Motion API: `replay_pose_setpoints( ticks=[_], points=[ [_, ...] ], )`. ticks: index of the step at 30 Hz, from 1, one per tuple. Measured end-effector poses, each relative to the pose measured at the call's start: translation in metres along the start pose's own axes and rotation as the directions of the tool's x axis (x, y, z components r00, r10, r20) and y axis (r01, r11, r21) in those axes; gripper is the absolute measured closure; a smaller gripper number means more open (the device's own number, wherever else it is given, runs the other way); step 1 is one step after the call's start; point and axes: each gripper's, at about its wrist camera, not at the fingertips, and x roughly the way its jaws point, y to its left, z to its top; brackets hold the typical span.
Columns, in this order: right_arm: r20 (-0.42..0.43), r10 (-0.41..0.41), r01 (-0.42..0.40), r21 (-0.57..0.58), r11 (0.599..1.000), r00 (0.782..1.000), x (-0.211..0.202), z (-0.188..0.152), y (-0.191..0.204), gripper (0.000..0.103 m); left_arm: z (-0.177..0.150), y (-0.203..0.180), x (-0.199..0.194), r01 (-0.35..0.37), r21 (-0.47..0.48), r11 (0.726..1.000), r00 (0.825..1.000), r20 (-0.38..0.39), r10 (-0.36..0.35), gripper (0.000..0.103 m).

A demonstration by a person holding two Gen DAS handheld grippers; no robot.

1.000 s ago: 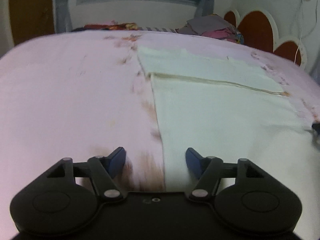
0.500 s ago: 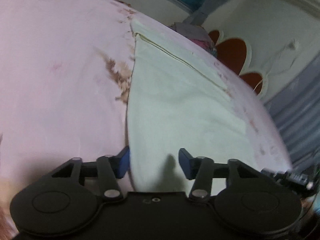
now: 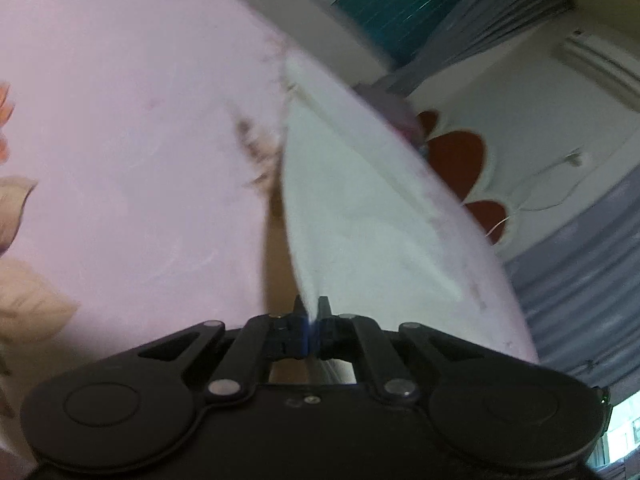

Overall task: Fold small clothes
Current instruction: 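Grasp the hem with both tools and lift it, then fold the hem over toward the collar with both tools and release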

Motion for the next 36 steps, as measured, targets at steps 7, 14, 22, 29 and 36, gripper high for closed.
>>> replay_pose_setpoints(
  ticks=[7,14,22,29,36],
  points=[
    [-0.037,-0.017,0.017,-0.013,1.0,0.999,0.01,-0.006,-0.003,0.101,0.007,-0.006,-0.003,0.019,0.004,1.0,1.0,0.024,-0.019,0.1],
    [0.053,0.013,-0.004,-0.165,0.986,0.999,0.004,0.041,0.047,0.101,0.053,-0.039,-0.01,0.099,0.013,0.995,0.987,0.122,-0.1,0.1],
    [0.153,-0.012,0.049,-0.238,0.97,0.988,0.061,0.139,0.087,0.101,0.164,-0.074,0.047,0.12,0.042,0.992,0.979,0.162,-0.125,0.1],
    [0.177,-0.109,0.137,-0.158,0.978,0.978,0.145,0.235,0.077,0.101,0.251,-0.075,0.132,0.1,0.05,0.994,0.989,0.104,-0.105,0.1],
    [0.147,-0.187,0.194,-0.036,0.98,0.971,0.226,0.292,0.032,0.101,0.298,-0.046,0.213,0.05,-0.002,0.999,0.999,-0.01,-0.05,0.1]
  ],
)
